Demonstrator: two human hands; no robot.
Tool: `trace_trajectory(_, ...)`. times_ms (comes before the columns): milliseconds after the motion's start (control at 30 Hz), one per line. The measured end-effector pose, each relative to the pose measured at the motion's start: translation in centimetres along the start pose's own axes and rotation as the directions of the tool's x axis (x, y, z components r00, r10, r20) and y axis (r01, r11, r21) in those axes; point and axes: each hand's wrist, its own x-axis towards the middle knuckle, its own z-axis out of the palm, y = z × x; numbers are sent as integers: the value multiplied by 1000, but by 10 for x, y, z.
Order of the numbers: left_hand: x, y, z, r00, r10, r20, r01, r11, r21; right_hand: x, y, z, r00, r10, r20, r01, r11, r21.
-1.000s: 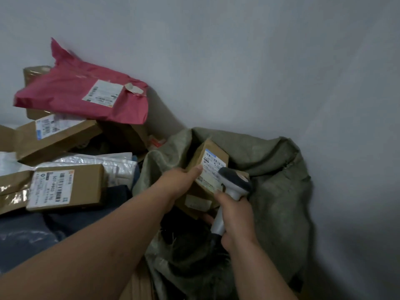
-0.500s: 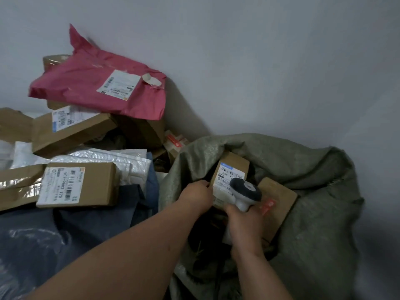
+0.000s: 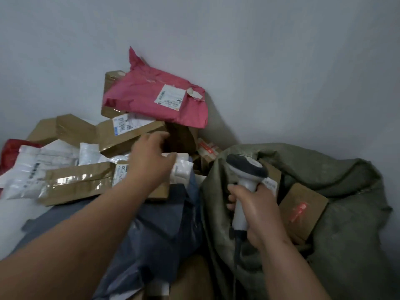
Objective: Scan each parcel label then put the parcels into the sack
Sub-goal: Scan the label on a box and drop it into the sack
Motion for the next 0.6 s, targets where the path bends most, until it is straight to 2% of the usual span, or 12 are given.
trace_trajectory(100,-2,-45,-50,971,-218,-103,220,976,6,-21,-7,49,995,-13,104,16,1000,-23)
trace_trajectory(133,-4,-59,-63,952,-289,-100,291,957,9,-25,-9,65,991,-12,135,17,999,-33)
trace_trajectory(233,-16,-92,-89,904,-425,36,425,905,0,-32,-15,108,980,-1,201,13,998,-62)
trace_trajectory(433,-30,-122,-89,875,-377,304,347,926,150,-29,-9,163,973,16,230,-4,999,-53)
trace_trajectory(500,-29,-127,-82,849,-363,383,359,929,85,-28,-5,169,974,29,223,-26,999,-19)
trace_trajectory(600,-30,-126,-79,831,-364,421,462,873,-157,-31,-1,170,985,19,169,-22,1000,10)
